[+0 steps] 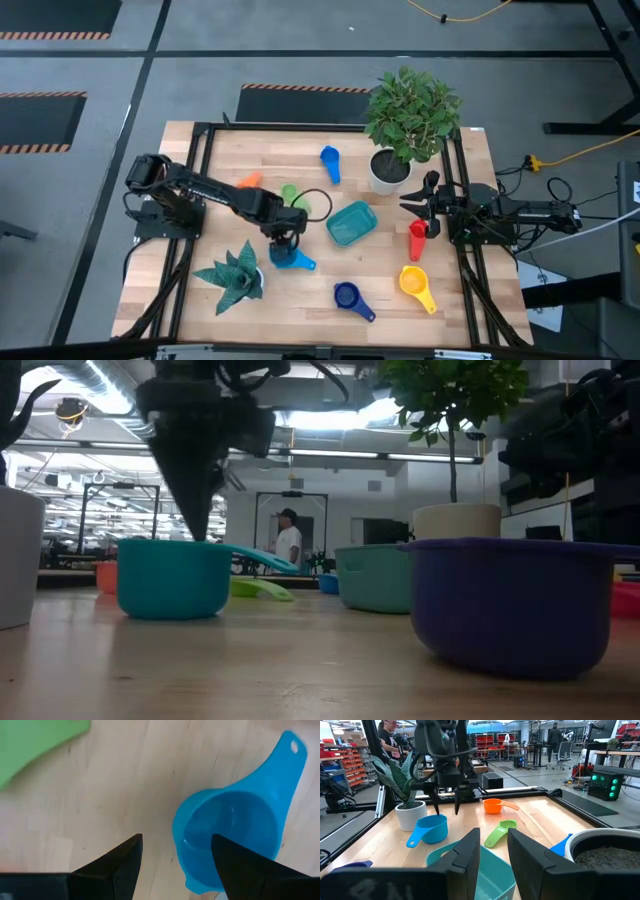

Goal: Nest measuring cups in basket
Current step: Adjust the light blue measuring cup on the table

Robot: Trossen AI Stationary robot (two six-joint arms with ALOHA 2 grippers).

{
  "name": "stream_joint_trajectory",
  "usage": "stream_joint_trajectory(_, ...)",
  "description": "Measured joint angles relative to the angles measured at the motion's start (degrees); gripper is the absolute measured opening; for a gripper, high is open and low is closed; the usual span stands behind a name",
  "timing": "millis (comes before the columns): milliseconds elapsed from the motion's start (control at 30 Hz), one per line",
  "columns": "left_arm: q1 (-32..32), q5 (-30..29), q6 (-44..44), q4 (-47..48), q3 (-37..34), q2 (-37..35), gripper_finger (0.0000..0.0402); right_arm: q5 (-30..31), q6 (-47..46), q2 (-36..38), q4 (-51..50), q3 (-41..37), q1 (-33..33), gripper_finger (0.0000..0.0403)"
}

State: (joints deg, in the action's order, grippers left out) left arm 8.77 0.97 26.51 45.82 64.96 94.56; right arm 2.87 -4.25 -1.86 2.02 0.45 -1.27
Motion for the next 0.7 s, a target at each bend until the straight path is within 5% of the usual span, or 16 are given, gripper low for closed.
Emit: stream_joint_trajectory(700,2.13,0.26,0.07,-4.21,-2.14,5.76,0.0230,-0.01,-0.02,-0.24,0.04,-0.02,-0.01,0.0104)
